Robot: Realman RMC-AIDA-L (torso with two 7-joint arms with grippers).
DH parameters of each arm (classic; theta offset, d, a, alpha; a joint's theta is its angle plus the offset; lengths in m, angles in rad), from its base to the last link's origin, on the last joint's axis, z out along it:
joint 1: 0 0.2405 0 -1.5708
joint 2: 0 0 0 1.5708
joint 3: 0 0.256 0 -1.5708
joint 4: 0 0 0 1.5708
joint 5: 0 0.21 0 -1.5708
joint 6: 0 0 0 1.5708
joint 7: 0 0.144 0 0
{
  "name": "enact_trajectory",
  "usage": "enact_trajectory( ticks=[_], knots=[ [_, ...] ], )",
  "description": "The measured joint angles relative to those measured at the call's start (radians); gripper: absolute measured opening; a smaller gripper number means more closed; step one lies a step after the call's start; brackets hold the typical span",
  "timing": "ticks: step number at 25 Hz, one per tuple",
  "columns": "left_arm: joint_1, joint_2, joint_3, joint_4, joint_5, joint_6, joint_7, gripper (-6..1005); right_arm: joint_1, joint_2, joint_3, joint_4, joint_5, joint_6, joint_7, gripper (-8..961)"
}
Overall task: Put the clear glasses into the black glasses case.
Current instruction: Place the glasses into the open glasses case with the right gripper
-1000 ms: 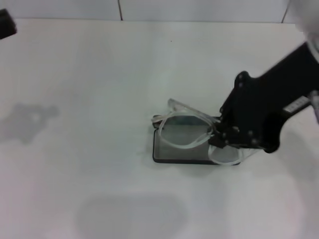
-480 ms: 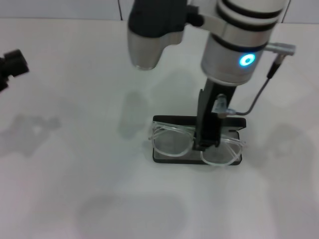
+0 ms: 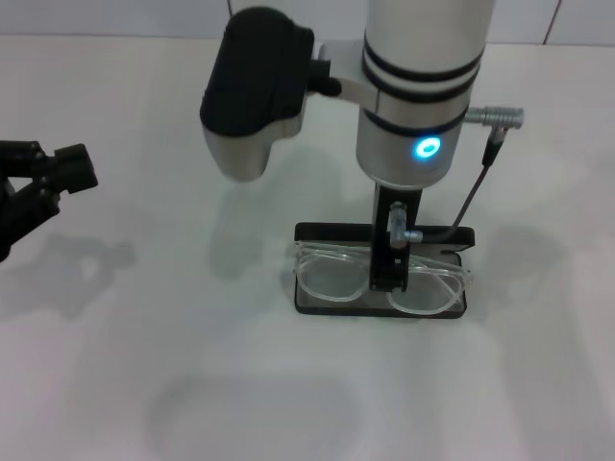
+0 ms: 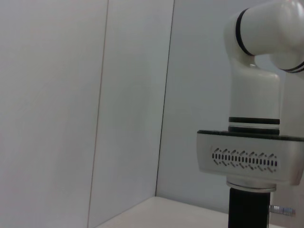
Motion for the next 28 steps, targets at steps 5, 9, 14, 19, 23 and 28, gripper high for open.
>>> enact_trajectory(
  ticks=[5,9,14,19,23,28],
  knots=[
    [0.011,0.0,0.0,-0.001,0.016,0.0,0.017,98,0.002,0.0,-0.063,0.001,0.022,0.035,0.045,87],
    [0.024,-0.003,0.0,-0.002,0.022,0.0,0.025,98,0.01,0.0,-0.121,-0.003,0.029,0.06,0.066,88],
    [0.033,-0.012,0.001,-0.003,0.023,0.0,0.029,99,0.025,0.0,-0.178,0.001,0.033,0.084,0.078,89],
    [0.028,-0.015,0.0,-0.029,0.034,0.0,0.045,100,0.027,0.0,-0.222,-0.002,0.025,0.099,0.078,90],
    [0.022,-0.013,-0.001,-0.053,0.047,0.0,0.07,100,0.023,0.0,-0.232,0.003,0.022,0.112,0.072,90],
    [0.025,-0.015,0.0,-0.055,0.068,0.0,0.087,101,0.02,0.0,-0.263,-0.007,-0.002,0.131,0.077,91]
  ],
)
